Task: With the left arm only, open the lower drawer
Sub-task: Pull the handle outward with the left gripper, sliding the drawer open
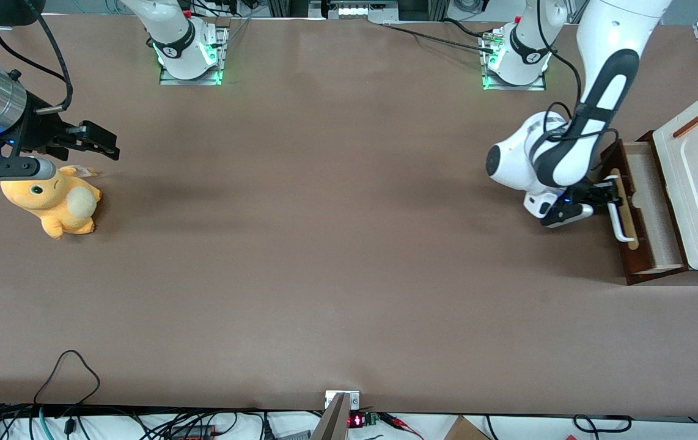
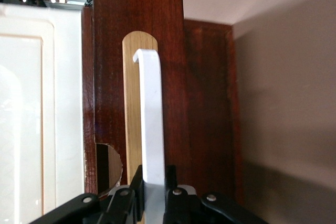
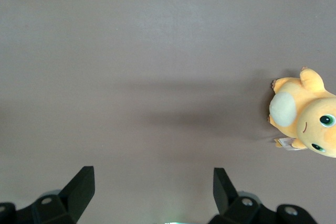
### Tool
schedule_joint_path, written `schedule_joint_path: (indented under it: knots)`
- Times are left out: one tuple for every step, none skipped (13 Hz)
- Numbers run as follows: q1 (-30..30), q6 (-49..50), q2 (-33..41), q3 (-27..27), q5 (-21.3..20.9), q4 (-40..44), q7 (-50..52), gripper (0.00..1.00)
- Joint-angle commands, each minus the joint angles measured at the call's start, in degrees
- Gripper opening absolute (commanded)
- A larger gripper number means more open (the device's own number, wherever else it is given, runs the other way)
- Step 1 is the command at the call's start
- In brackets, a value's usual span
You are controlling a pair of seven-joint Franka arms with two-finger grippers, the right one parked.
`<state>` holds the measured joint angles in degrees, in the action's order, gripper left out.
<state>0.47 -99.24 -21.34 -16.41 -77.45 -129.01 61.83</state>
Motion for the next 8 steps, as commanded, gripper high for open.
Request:
schedule_joint_path:
  knots:
    - [-0.38, -0.87, 1.92, -2.82, 3.87, 0.69, -1.98, 0.0]
    - [-0.3, -0.69, 2.27, -4.14, 4.84, 0.69, -1.98, 0.0]
    - [-0.38, -0.52, 2.53, -5.11, 5.98, 0.95, -1.98, 0.0]
    - [-0.39, -0.08, 2.54, -5.99, 7.56, 1.56, -1.89, 0.0]
    - [-0.47, 0.79, 2.54, -6.95, 8.62, 2.0, -1.98, 0.0]
    - [-0.47, 1.15, 2.62, -7.57, 9.15, 2.27, -1.98, 0.0]
    - [-0.47, 1.5, 2.71, -7.93, 9.42, 2.19, -1.98, 0.0]
    - [-0.39, 1.59, 2.71, -7.93, 9.51, 2.18, -1.98, 0.0]
